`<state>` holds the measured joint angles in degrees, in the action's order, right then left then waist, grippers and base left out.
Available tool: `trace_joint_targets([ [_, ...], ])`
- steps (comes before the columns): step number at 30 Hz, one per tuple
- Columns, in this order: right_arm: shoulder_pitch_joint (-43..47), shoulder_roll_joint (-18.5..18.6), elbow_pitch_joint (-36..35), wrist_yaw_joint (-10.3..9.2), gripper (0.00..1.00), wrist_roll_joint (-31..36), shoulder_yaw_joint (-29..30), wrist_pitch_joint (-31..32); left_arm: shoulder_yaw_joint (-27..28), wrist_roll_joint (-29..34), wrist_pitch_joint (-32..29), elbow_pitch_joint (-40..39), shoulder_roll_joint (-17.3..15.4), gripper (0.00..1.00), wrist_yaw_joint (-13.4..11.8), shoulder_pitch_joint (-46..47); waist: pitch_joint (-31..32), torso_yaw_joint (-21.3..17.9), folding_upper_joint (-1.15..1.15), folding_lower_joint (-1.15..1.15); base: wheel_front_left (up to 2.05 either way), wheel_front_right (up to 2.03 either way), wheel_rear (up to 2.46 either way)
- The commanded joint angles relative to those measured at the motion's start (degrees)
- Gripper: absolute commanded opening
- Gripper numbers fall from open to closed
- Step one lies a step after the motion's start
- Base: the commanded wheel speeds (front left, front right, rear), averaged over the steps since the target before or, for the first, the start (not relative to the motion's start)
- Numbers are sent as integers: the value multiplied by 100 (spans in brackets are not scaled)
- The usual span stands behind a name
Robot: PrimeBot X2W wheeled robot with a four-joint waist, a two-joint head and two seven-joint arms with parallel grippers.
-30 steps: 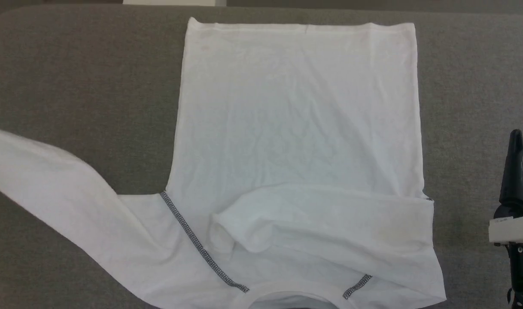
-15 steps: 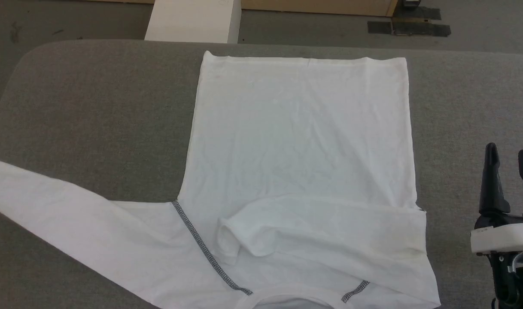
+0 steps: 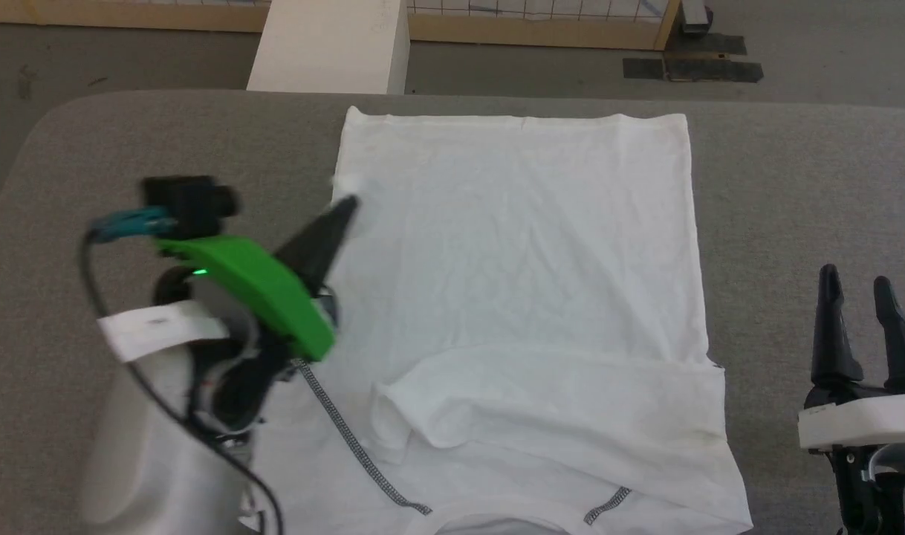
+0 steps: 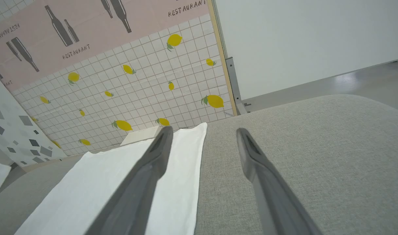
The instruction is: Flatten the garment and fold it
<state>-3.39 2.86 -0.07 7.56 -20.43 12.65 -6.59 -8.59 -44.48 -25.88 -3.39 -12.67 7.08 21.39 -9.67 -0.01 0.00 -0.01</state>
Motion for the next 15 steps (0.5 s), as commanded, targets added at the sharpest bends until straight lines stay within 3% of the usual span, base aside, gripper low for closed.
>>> trace_joint_targets([
  [1, 14, 2, 23, -8, 100, -40, -34, -38, -311, 125, -43, 110, 167, 0, 40, 264, -6, -52, 0, 1, 0, 0, 0],
  [7, -34, 2, 66, -8, 100, -82, -57, -73, -1757, 400, -58, 888, 768, 0, 40, 924, -136, -316, 0, 1, 0, 0, 0],
  [15, -44, 2, 213, -8, 100, -201, -97, -214, -3425, 150, 208, 1643, 953, 0, 40, 1451, -333, -766, 0, 1, 0, 0, 0],
])
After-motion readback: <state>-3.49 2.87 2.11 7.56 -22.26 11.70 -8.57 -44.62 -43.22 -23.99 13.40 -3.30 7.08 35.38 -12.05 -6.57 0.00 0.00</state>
